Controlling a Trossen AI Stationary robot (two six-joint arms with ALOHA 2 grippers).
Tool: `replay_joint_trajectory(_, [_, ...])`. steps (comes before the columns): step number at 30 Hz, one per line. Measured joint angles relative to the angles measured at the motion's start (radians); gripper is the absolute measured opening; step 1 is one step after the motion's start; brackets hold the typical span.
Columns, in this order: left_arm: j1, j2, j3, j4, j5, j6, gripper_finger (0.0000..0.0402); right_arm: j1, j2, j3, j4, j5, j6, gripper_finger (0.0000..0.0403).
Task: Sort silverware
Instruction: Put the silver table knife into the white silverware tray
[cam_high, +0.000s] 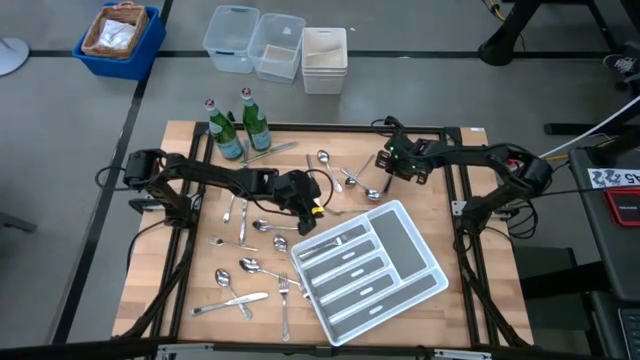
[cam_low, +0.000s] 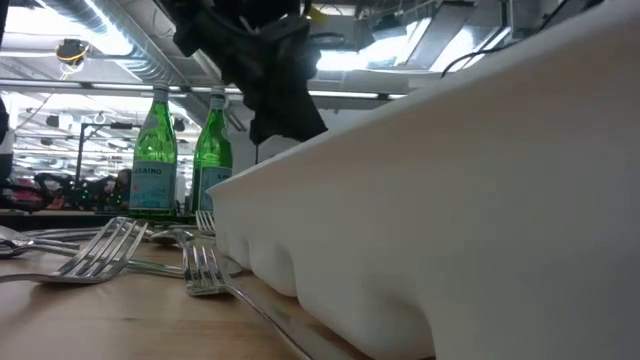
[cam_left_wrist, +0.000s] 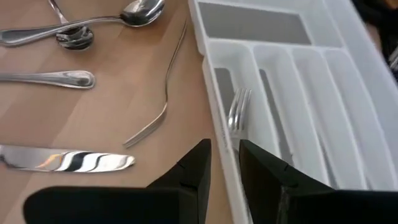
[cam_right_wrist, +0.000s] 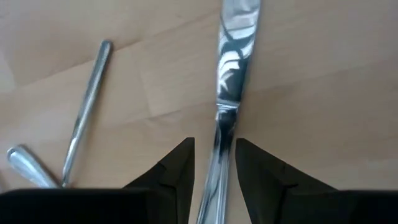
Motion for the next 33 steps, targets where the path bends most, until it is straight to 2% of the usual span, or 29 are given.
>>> replay_joint_trajectory(11, [0.002,0.000,0.000,-0.098,-0.001,0.100,0.0072,0.001,0.002,0.000,0.000,0.072,0.038,0.0120])
replay_joint_trajectory(24, [0.002,0.000,0.000,-0.092,-0.002,0.148,0.0072,0.002,0.084,0.005,-0.006,0.096,0.040,0.0120])
replay_joint_trajectory(33, [0.002,0.000,0.000,-0.092,-0.003,0.147,0.0072,0.002,0.087,0.007,-0.114,0.123,0.030,0.0120])
